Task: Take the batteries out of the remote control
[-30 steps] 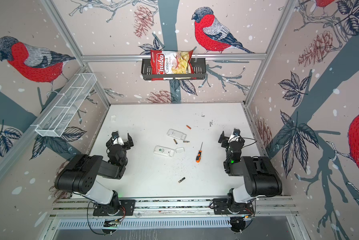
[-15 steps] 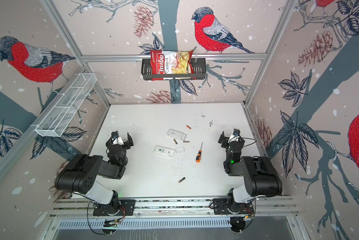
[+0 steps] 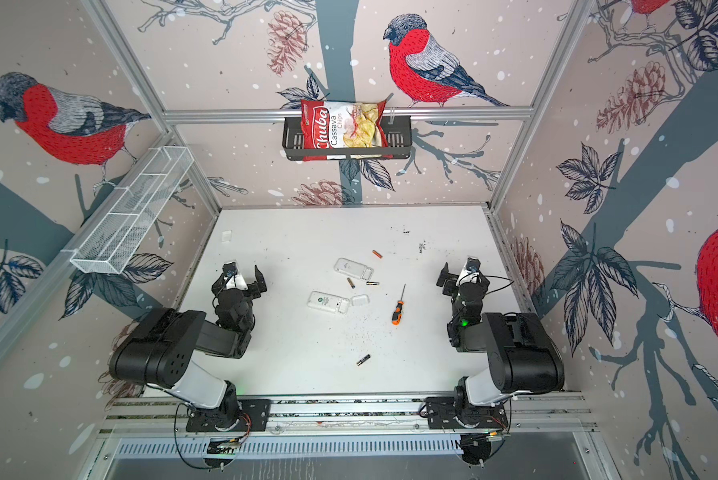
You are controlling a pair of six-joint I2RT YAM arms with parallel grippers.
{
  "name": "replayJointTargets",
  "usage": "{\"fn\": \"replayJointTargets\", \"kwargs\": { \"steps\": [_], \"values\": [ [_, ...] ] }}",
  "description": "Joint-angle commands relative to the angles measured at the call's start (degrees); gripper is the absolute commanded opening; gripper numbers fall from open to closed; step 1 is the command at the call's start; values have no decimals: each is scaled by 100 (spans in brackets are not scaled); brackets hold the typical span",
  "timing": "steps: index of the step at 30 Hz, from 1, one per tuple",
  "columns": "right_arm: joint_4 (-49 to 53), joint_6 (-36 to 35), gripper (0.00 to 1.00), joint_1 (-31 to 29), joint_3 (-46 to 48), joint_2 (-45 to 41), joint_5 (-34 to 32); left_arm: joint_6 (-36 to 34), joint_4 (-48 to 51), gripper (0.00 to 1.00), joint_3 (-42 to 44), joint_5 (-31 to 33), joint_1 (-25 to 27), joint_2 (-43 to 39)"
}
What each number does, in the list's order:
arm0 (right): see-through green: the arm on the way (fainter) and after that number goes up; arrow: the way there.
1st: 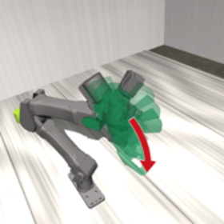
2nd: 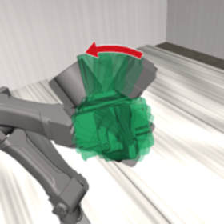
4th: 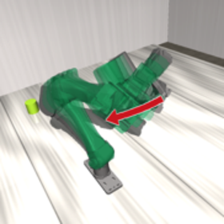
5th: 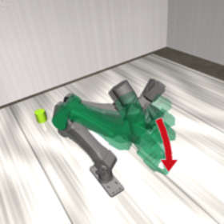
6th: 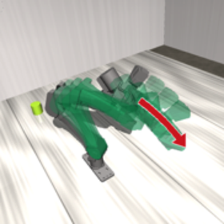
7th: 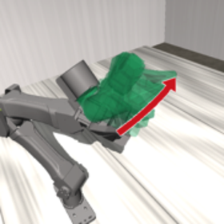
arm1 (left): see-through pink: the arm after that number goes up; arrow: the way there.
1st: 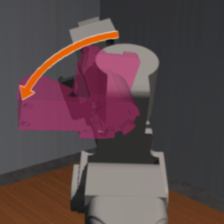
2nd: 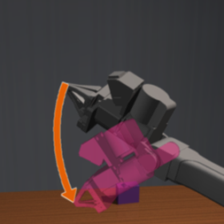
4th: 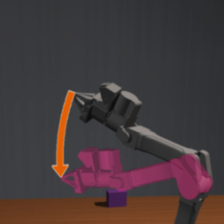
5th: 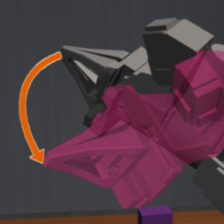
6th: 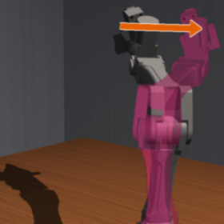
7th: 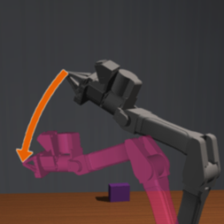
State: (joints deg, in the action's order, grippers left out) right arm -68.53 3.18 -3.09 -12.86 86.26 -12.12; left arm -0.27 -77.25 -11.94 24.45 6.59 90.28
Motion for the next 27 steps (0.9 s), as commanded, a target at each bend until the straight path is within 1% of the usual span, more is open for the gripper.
{"fn": "replayJointTargets", "kwargs": {
  "steps": [1,27],
  "values": [
    [-130,25,100,-9,-5,-21,-71,10,-231,97,8,27,0,7],
    [-46,42,100,35,-52,-2,34,18,-197,97,-22,-1,-9,7]
  ]
}}
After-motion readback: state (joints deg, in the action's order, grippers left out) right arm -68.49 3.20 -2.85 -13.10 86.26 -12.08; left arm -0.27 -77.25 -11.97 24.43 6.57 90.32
